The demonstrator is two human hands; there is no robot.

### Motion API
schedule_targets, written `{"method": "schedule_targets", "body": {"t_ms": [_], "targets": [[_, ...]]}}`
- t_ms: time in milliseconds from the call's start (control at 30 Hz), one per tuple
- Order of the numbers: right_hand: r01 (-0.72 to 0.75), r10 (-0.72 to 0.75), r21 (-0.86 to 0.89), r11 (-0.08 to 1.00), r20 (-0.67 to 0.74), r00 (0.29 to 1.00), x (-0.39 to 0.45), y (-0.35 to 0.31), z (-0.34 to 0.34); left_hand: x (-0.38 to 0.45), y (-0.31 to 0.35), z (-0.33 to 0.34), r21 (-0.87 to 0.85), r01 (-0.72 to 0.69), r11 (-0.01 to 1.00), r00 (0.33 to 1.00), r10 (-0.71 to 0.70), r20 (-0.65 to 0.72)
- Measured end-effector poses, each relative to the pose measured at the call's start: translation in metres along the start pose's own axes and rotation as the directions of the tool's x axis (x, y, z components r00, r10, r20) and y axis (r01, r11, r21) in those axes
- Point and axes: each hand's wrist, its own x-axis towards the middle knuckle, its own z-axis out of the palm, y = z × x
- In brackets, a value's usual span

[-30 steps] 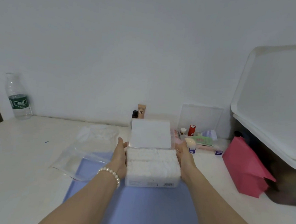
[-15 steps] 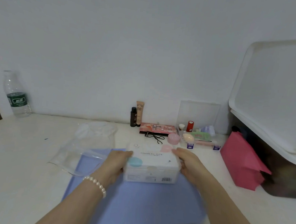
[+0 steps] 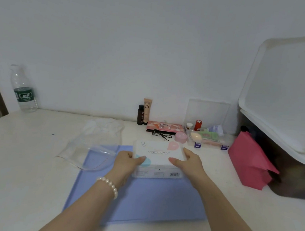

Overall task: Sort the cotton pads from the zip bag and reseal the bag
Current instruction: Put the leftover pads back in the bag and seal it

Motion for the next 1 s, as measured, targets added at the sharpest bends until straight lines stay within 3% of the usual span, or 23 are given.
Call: {"method": "schedule_targets", "body": {"t_ms": [100,200,233,300,367,467,533,667,767,933,1000], "targets": [[-0.018,0.018,-0.027,0.999,0.026,0.999,0.002,0.001,-0.001,-0.002,0.001,-0.001,0.048,-0.011,0.999,1.0,0.012,-0.021],[-0.025,0.035,-0.278,0.96,0.031,0.999,0.001,0.0,0.004,-0.008,0.007,0.001,0.149,-0.058,0.987,0.997,0.063,-0.032],[0.012,-0.007,-0.431,0.902,0.011,1.0,-0.001,0.002,0.008,-0.012,0.01,0.003,0.217,-0.092,0.972,0.994,0.103,-0.039],[0.129,-0.195,-0.744,0.655,-0.002,0.981,-0.016,0.004,0.019,-0.024,0.014,0.005,0.39,-0.197,0.9,0.972,0.232,-0.045],[0.212,-0.336,-0.86,0.464,0.051,0.941,-0.033,0.008,0.03,-0.036,0.01,0.005,0.546,-0.326,0.772,0.925,0.38,0.015],[0.267,-0.353,-0.871,0.413,0.118,0.928,-0.047,0.021,0.04,-0.048,-0.006,0.001,0.759,-0.442,0.478,0.845,0.505,0.174],[0.261,-0.334,-0.892,0.368,0.135,0.933,-0.052,0.022,0.042,-0.053,-0.014,-0.003,0.82,-0.449,0.356,0.835,0.493,0.244],[0.234,-0.246,-0.925,0.301,0.162,0.956,-0.049,0.022,0.041,-0.052,-0.018,-0.006,0.824,-0.497,0.271,0.81,0.484,0.33],[0.209,-0.256,-0.938,0.276,0.137,0.957,-0.045,0.018,0.044,-0.044,-0.018,-0.013,0.773,-0.569,0.279,0.781,0.478,0.402],[0.219,-0.366,-0.932,0.29,0.103,0.925,-0.037,0.002,0.056,-0.039,-0.008,-0.061,0.634,-0.74,0.225,0.552,0.741,0.381],[0.335,-0.496,-0.895,0.295,0.156,0.854,-0.032,-0.003,0.064,-0.039,0.001,-0.081,0.645,-0.739,0.197,0.48,0.826,0.297]]}}
